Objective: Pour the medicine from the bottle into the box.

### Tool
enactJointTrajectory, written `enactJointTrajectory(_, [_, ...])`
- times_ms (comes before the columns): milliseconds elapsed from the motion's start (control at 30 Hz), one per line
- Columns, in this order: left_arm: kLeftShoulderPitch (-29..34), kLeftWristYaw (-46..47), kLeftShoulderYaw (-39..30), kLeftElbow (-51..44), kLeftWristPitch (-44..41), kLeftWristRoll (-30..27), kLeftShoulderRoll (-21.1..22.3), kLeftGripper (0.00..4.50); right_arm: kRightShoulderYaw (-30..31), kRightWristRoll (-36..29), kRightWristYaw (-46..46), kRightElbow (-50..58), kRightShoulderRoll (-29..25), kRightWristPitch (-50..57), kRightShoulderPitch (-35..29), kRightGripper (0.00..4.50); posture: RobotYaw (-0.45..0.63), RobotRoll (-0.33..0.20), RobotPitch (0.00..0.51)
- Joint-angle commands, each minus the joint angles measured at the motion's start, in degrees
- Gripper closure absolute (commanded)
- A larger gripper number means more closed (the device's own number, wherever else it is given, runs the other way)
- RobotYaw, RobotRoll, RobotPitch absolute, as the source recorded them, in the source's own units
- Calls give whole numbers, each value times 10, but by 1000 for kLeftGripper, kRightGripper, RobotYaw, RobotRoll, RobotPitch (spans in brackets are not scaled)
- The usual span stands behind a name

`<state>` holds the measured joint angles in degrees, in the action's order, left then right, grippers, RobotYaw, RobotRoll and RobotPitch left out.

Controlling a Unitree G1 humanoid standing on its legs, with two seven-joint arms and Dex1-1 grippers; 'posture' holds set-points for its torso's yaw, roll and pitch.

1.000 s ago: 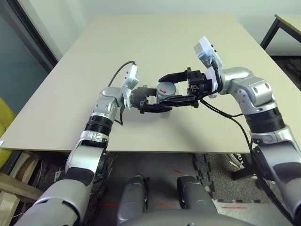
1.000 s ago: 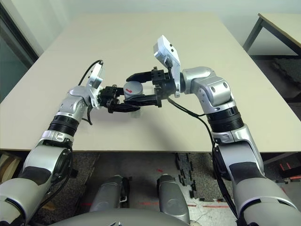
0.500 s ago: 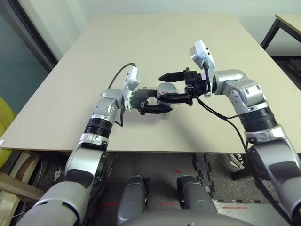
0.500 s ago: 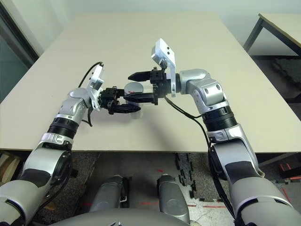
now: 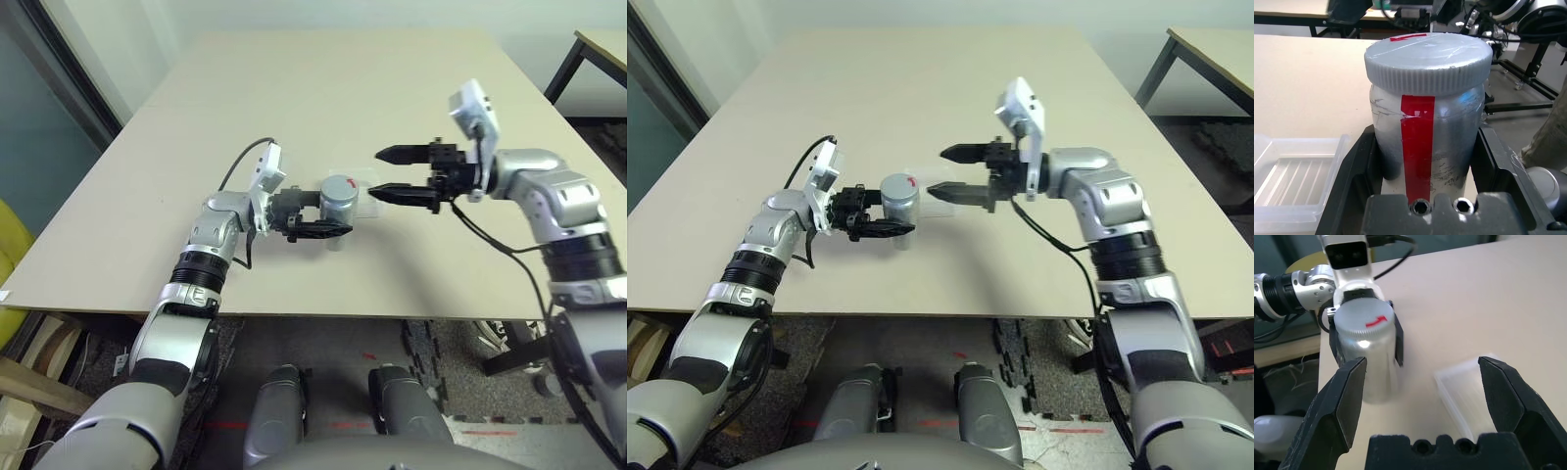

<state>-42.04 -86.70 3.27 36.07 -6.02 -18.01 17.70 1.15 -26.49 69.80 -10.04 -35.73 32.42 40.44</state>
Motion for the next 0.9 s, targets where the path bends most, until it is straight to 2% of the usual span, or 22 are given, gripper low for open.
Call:
enactJointTrajectory(33, [-2,0,-3,-1,5,-5,7,1790,-19,-3,-3,7,-21,5,-10,0,-125,0,51])
enactJointTrajectory(167, [-3,3,-6,4,8,-6,8,1790,-20,-10,-6,25,-25,16,-11,0,-128,0,50])
enactJointTrajectory(500, [-5,16,-9,4,16,-8,-4,1790,31,-22,-7,83,32,35,5,0,-120,0,49])
enactJointTrajectory(900, [5,16,-3,-20,11,-9,-11,1790,73,-8,2,38,100,11,62,0,-101,0,43])
